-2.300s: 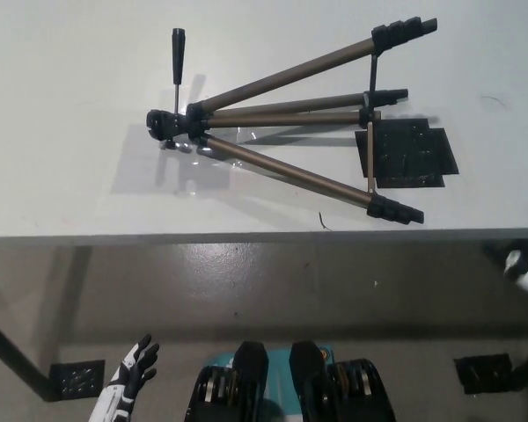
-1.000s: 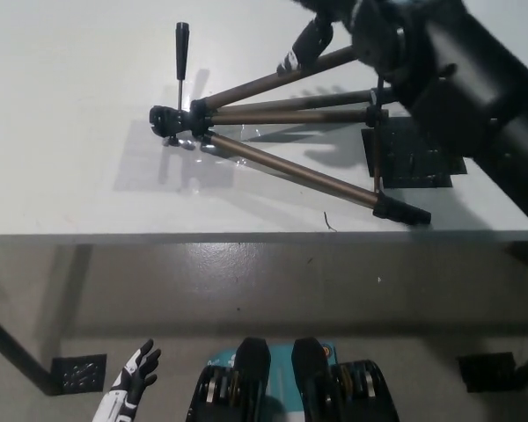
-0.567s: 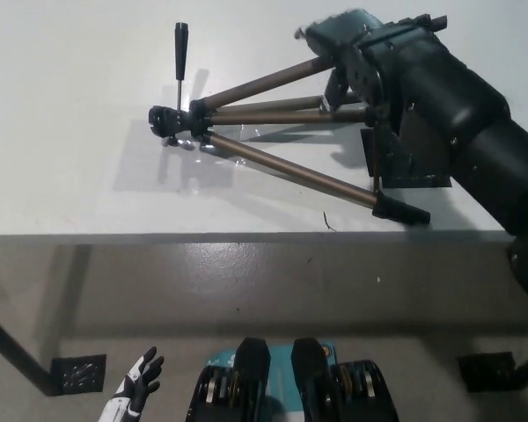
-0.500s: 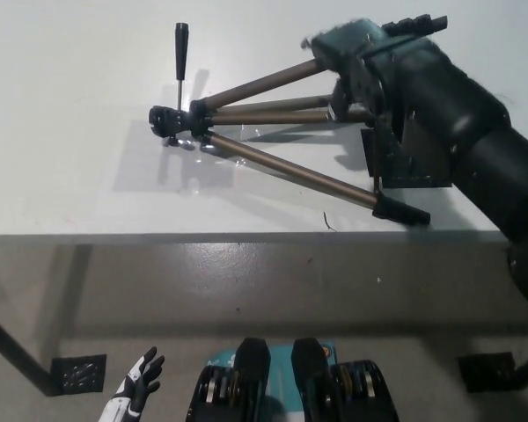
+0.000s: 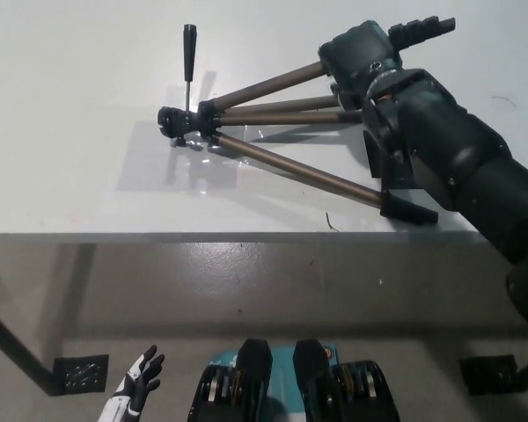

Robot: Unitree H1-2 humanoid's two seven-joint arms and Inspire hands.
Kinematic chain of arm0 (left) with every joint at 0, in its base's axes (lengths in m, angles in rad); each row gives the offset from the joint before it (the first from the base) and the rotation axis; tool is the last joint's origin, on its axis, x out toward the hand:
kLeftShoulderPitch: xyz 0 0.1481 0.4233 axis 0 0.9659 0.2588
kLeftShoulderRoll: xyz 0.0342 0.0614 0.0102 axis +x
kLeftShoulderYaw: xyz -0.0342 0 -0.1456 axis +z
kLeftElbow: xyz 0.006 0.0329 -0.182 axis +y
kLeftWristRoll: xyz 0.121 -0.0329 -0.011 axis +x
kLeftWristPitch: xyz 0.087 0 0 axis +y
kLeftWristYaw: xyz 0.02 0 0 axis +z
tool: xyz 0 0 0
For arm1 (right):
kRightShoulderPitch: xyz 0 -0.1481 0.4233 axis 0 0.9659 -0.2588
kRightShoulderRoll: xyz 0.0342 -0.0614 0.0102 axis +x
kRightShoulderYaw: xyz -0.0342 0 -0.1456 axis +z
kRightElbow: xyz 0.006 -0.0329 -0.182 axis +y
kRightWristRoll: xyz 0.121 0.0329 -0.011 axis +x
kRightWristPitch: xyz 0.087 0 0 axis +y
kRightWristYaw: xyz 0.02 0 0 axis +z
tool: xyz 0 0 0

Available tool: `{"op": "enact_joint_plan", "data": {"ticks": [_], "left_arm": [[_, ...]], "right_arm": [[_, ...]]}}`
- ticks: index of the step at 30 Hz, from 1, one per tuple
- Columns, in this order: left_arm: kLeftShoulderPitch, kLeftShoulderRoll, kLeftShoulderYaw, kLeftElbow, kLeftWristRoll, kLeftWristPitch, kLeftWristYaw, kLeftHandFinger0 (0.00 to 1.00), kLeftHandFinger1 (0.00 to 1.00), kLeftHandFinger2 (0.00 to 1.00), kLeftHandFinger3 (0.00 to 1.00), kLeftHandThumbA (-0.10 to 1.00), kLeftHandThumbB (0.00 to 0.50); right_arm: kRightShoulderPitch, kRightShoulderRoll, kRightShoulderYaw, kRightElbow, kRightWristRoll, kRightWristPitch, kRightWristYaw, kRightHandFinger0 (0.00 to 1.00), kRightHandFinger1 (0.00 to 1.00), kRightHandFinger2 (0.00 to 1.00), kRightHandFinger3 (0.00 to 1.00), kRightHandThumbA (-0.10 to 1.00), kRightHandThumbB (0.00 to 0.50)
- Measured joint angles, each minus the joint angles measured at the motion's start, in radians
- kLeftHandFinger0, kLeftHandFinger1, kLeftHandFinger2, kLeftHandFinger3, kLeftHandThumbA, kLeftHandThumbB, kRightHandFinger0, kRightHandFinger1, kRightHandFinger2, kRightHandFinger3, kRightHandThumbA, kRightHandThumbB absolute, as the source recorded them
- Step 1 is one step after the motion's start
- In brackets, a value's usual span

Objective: A tripod lies near the right hand side of the table and the robot grab a leg of the tripod using its right hand and put it up right.

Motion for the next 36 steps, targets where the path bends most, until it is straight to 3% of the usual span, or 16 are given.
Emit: {"op": "enact_joint_plan", "data": {"ticks": [3, 6, 7, 8, 10, 12, 14, 16, 20, 21, 23, 27, 29, 31, 32, 36], "left_arm": [[-0.001, 0.0, 0.0, 0.0, 0.0, 0.001, 0.0, 1.0, 1.0, 1.0, 1.0, 1.0, 0.37], [-0.002, 0.0, 0.0, 0.0, 0.0, 0.003, 0.0, 1.0, 1.0, 1.0, 1.0, 1.0, 0.36], [-0.003, 0.0, 0.0, 0.0, 0.0, 0.003, 0.0, 1.0, 1.0, 1.0, 1.0, 1.0, 0.355], [-0.003, 0.0, 0.0, 0.0, 0.0, 0.003, 0.0, 1.0, 1.0, 1.0, 1.0, 1.0, 0.356], [-0.003, 0.0, 0.0, 0.0, 0.001, 0.003, 0.0, 1.0, 1.0, 1.0, 1.0, 1.0, 0.351], [-0.003, 0.0, 0.0, 0.0, 0.001, 0.004, 0.0, 1.0, 1.0, 1.0, 1.0, 1.0, 0.341], [-0.003, 0.0, 0.0, 0.0, 0.002, 0.004, 0.0, 1.0, 1.0, 1.0, 1.0, 1.0, 0.337], [-0.003, 0.0, 0.0, 0.0, 0.003, 0.004, 0.0, 1.0, 1.0, 1.0, 1.0, 1.0, 0.319], [-0.003, 0.0, 0.0, 0.0, 0.005, 0.003, 0.0, 1.0, 1.0, 1.0, 1.0, 1.0, 0.321], [-0.003, 0.001, -0.001, 0.0, 0.006, 0.003, 0.0, 1.0, 1.0, 1.0, 1.0, 1.0, 0.305], [-0.003, 0.001, -0.001, 0.0, 0.009, 0.003, 0.0, 1.0, 1.0, 1.0, 1.0, 1.0, 0.295], [-0.004, 0.002, -0.001, 0.0, 0.016, 0.003, 0.0, 1.0, 1.0, 1.0, 1.0, 1.0, 0.296], [-0.005, 0.003, -0.001, 0.0, 0.018, 0.003, 0.0, 1.0, 1.0, 1.0, 1.0, 1.0, 0.296], [-0.005, 0.003, -0.002, 0.0, 0.021, 0.003, 0.0, 1.0, 1.0, 1.0, 1.0, 1.0, 0.285], [-0.005, 0.003, -0.002, 0.0, 0.021, 0.003, 0.0, 1.0, 1.0, 1.0, 1.0, 1.0, 0.287], [-0.004, 0.004, -0.007, 0.0, 0.021, 0.003, -0.001, 1.0, 1.0, 1.0, 1.0, 1.0, 0.286]], "right_arm": [[0.011, 0.0, 0.0, 0.014, -0.007, -0.016, -0.07, 0.0, 0.18, 0.61, 0.12, -0.1, 0.196], [0.022, 0.0, 0.0, 0.029, -0.013, -0.031, -0.138, 0.0, 0.26, 0.67, 0.47, -0.1, 0.145], [0.026, 0.0, 0.0, 0.034, -0.015, -0.035, -0.159, 0.0, 0.19, 0.57, 0.46, -0.1, 0.186], [0.029, 0.0, -0.002, 0.037, -0.016, -0.039, -0.178, 0.0, 0.14, 0.53, 0.47, -0.1, 0.173], [0.034, 0.0, -0.009, 0.046, -0.016, -0.055, -0.221, 0.0, 0.18, 0.65, 0.64, -0.1, 0.133], [0.04, 0.0, -0.021, 0.055, -0.016, -0.073, -0.268, 0.0, 0.29, 0.78, 0.83, -0.1, 0.142], [0.046, 0.0, -0.034, 0.066, -0.015, -0.09, -0.307, 0.0, 0.31, 0.81, 0.75, -0.1, 0.182], [0.052, 0.0, -0.058, 0.073, -0.011, -0.109, -0.338, 0.0, 0.17, 0.66, 0.67, -0.1, 0.112], [0.068, 0.002, -0.156, 0.085, 0.003, -0.165, -0.401, 0.0, 0.12, 0.65, 0.71, -0.1, 0.049], [0.071, 0.003, -0.196, 0.088, 0.012, -0.182, -0.414, 0.0, 0.09, 0.56, 0.53, -0.1, 0.066], [0.072, 0.006, -0.258, 0.094, 0.03, -0.197, -0.427, 0.0, 0.06, 0.52, 0.35, -0.1, 0.061], [0.073, 0.012, -0.418, 0.103, 0.085, -0.238, -0.439, 0.0, 0.22, 0.7, 0.59, -0.1, 0.04], [0.075, 0.013, -0.48, 0.103, 0.107, -0.249, -0.439, 0.0, 0.21, 0.69, 0.56, -0.1, 0.064], [0.075, 0.013, -0.551, 0.103, 0.131, -0.255, -0.439, 0.0, 0.18, 0.63, 0.53, -0.1, 0.04], [0.076, 0.013, -0.578, 0.104, 0.142, -0.256, -0.439, 0.0, 0.19, 0.67, 0.61, -0.1, 0.008], [0.074, 0.029, -0.706, 0.103, 0.208, -0.257, -0.439, 0.0, 0.09, 0.54, 0.55, -0.1, 0.039]]}}
